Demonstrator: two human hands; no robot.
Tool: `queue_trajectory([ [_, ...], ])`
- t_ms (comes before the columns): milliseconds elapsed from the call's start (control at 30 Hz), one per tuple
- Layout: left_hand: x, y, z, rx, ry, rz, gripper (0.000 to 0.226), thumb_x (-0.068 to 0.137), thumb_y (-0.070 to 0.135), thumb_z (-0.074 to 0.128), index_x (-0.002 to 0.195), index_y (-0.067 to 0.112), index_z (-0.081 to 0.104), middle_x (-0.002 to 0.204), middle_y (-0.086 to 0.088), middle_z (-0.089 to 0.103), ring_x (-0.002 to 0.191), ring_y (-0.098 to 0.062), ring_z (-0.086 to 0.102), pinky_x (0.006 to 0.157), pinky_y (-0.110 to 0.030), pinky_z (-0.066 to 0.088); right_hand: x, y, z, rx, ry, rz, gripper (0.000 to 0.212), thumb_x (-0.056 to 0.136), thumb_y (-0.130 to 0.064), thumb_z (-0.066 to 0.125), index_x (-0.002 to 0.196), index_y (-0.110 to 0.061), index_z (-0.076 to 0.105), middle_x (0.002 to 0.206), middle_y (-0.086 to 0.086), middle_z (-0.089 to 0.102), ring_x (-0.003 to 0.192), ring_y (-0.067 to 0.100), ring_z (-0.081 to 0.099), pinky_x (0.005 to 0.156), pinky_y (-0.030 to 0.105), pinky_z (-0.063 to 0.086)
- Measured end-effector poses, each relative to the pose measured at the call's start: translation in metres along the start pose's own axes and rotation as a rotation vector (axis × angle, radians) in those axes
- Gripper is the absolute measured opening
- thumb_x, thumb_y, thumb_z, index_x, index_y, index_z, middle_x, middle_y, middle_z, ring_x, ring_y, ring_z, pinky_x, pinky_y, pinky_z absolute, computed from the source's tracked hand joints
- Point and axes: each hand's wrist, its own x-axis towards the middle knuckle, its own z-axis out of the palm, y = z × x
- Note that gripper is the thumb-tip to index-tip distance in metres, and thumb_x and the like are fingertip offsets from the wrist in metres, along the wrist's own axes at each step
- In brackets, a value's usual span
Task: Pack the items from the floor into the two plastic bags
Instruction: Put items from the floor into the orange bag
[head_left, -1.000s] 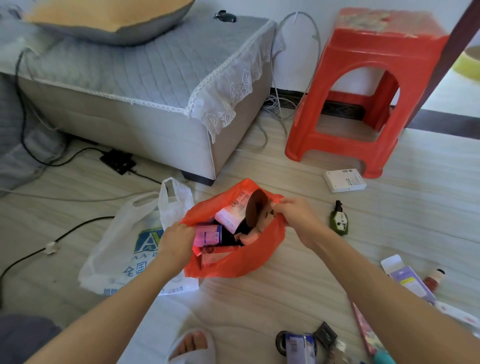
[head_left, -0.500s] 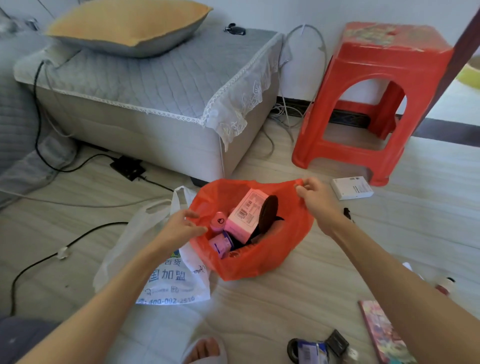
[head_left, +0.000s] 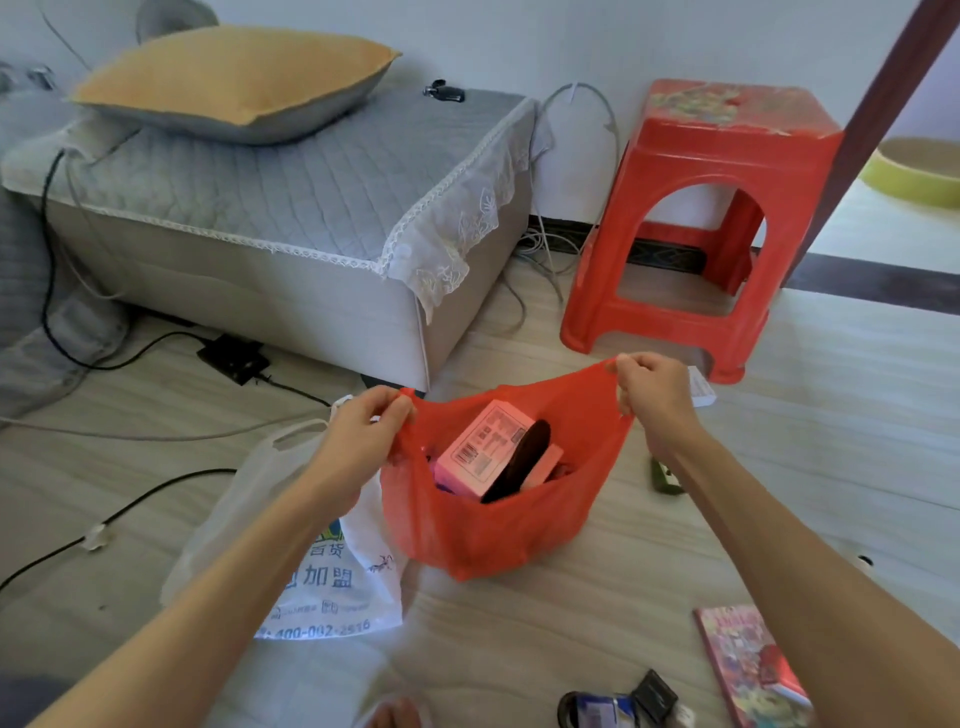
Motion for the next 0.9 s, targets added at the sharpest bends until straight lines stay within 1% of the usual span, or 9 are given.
queue_trajectory([
  [133,0.006,-0.007,0.017,0.011,-0.008,0.035,0.025,0.093,0.013,0.049,0.07,0.016,0.056,0.063,0.001,0.052,0.051,-0.005,0.045,0.053,-0.02,0.038,0.002,0.012,-0.023,0.005,0.093,0.012,0.027,0.089,-0.013,0.052,0.062,-0.014,0.056,0.054,-0.002,0.043,0.052,0.013,0.038,0.053,0.028,0.032],
  [167,0.005,-0.01,0.022,0.018,-0.02,0.035,0.023,0.093,0.014,0.05,0.072,0.014,0.056,0.063,0.001,0.053,0.054,-0.007,0.046,0.056,-0.021,0.039,0.0,0.017,-0.028,-0.022,0.077,0.015,0.026,0.088,-0.014,0.054,0.063,-0.014,0.056,0.055,-0.002,0.044,0.052,0.013,0.039,0.053,0.028,0.033],
  [267,0.0,-0.03,0.035,0.033,0.026,-0.003,0.017,0.092,0.02,0.053,0.081,0.009,0.059,0.065,-0.001,0.054,0.063,-0.016,0.048,0.065,-0.036,0.042,-0.005,0.033,-0.039,-0.156,-0.004,0.051,0.014,0.083,-0.016,0.06,0.071,-0.01,0.062,0.058,0.002,0.052,0.059,0.019,0.048,0.061,0.034,0.039],
  [367,-0.012,-0.044,0.039,0.103,0.123,-0.023,0.014,0.091,0.026,0.053,0.081,0.018,0.058,0.064,0.001,0.053,0.061,-0.018,0.049,0.059,-0.031,0.04,-0.01,0.041,-0.052,-0.253,-0.047,0.109,0.015,0.081,-0.015,0.061,0.089,-0.004,0.066,0.062,0.005,0.057,0.057,0.022,0.054,0.058,0.033,0.045],
  [467,-0.023,-0.046,0.039,0.174,0.133,-0.019,0.015,0.091,0.026,0.054,0.077,0.022,0.055,0.066,0.0,0.055,0.062,-0.018,0.05,0.057,-0.03,0.038,-0.018,0.044,-0.062,-0.348,-0.095,0.134,0.012,0.08,-0.013,0.061,0.089,-0.005,0.065,0.061,0.007,0.061,0.05,0.02,0.058,0.055,0.033,0.049],
  [600,-0.028,-0.033,0.035,0.295,0.076,-0.067,0.021,0.091,0.026,0.053,0.091,0.009,0.064,0.077,-0.008,0.065,0.078,-0.026,0.061,0.073,-0.036,0.048,-0.031,0.037,-0.067,-0.497,-0.157,0.089,0.014,0.08,-0.014,0.062,0.094,-0.009,0.064,0.076,0.009,0.068,0.07,0.022,0.064,0.072,0.034,0.053],
  [733,-0.028,-0.003,0.026,0.405,-0.107,-0.097,0.021,0.089,0.024,0.054,0.094,0.007,0.065,0.089,-0.014,0.068,0.092,-0.032,0.063,0.085,-0.038,0.05,-0.049,0.009,-0.078,-0.59,-0.233,0.023,0.021,0.086,-0.02,0.058,0.102,-0.009,0.065,0.094,0.007,0.065,0.086,0.018,0.057,0.067,0.025,0.043],
  [800,-0.036,0.024,0.028,0.516,-0.189,0.017,0.032,0.09,0.028,0.054,0.114,0.007,0.058,0.109,-0.01,0.064,0.104,-0.027,0.059,0.089,-0.03,0.045,-0.063,-0.004,-0.084,-0.656,-0.285,-0.01,0.028,0.089,-0.029,0.055,0.108,-0.009,0.062,0.106,0.009,0.065,0.09,0.018,0.056,0.074,0.026,0.042],
  [900,-0.057,0.067,0.038,0.676,-0.217,0.384,0.048,0.091,0.029,0.052,0.134,0.011,0.041,0.134,-0.009,0.045,0.121,-0.025,0.046,0.099,-0.032,0.035,-0.089,-0.019,-0.1,-0.827,-0.307,-0.109,0.043,0.092,-0.038,0.049,0.127,-0.012,0.049,0.123,0.01,0.059,0.107,0.024,0.056,0.086,0.031,0.042],
])
